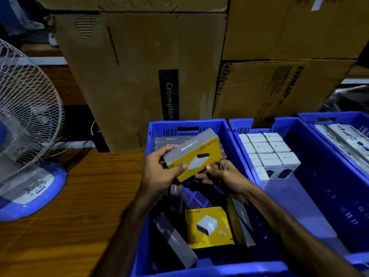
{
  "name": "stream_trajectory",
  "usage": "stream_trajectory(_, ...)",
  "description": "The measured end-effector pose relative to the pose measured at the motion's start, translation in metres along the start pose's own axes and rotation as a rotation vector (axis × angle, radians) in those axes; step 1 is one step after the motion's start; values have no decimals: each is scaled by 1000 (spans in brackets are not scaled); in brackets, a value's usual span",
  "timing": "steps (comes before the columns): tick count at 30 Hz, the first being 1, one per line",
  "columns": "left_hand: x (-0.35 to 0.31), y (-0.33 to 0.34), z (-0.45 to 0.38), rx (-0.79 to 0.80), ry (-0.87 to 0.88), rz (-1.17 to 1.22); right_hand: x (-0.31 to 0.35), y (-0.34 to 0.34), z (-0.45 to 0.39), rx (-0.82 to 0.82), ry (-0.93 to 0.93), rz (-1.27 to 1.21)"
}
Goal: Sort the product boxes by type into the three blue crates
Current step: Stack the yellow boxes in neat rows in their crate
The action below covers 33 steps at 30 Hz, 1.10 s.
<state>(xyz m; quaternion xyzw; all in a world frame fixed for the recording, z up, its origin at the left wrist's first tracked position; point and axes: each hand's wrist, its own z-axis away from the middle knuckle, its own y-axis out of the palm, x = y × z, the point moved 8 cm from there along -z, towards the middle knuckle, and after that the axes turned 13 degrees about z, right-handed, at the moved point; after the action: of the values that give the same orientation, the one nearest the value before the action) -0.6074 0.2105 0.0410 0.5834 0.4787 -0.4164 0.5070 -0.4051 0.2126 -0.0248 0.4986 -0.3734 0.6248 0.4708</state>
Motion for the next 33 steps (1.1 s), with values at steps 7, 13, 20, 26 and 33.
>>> stream_trajectory(7, -32, -8, -31, 157, 122, -481, 9, -31, -1, -247, -72, 122)
stream_trajectory(13, -45, -16, -72, 254, 204, -857, 26, -49, 4, -391, -177, 301)
stream_trajectory(20, -18, -24, -110, 310, 136, -974, 36, -53, 16, -457, -177, 282)
stream_trajectory(26, -5, -23, -115, 325, 99, -954, 40, -51, 17, -452, -190, 344)
stream_trajectory(33, 2, -21, -117, 348, 102, -904, 42, -53, 15, -473, -199, 407)
